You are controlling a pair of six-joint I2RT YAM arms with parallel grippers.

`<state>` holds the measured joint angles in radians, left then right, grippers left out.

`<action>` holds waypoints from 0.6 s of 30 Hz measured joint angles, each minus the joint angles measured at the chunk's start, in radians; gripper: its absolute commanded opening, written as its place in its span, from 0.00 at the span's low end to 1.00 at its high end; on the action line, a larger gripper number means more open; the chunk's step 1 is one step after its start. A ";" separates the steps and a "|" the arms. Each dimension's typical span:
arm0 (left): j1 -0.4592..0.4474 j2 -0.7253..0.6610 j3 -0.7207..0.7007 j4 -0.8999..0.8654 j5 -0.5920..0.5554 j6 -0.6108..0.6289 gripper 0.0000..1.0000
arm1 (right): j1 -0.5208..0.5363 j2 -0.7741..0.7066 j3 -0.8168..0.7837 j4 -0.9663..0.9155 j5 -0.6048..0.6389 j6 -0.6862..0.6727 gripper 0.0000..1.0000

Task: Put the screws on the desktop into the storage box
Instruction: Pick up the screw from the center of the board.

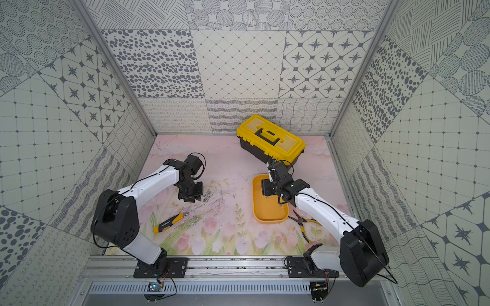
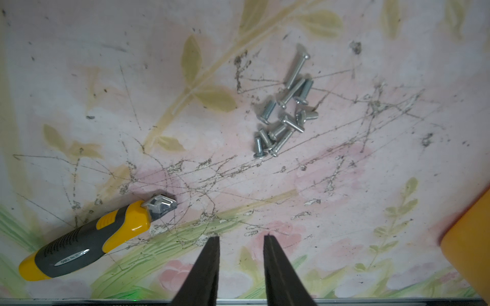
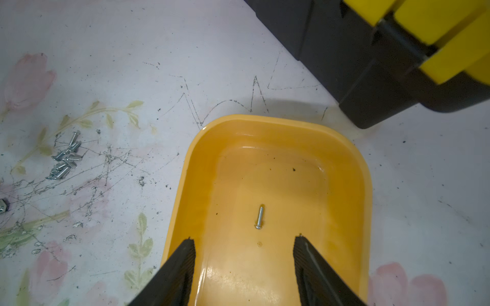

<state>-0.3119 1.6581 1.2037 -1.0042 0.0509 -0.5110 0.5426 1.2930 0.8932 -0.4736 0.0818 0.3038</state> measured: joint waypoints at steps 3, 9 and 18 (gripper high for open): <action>0.000 0.052 0.014 0.000 0.010 0.010 0.34 | 0.000 0.001 0.000 0.007 -0.003 -0.002 0.64; -0.006 0.126 0.034 0.004 0.047 0.022 0.33 | 0.000 0.003 -0.006 0.014 -0.010 -0.002 0.64; -0.049 0.225 0.135 0.005 0.076 0.045 0.30 | 0.000 0.015 -0.006 0.017 -0.014 -0.002 0.63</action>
<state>-0.3611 1.8835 1.3384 -0.9997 0.1265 -0.4660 0.5430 1.3083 0.8867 -0.4564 0.0677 0.3019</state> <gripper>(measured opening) 0.310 0.633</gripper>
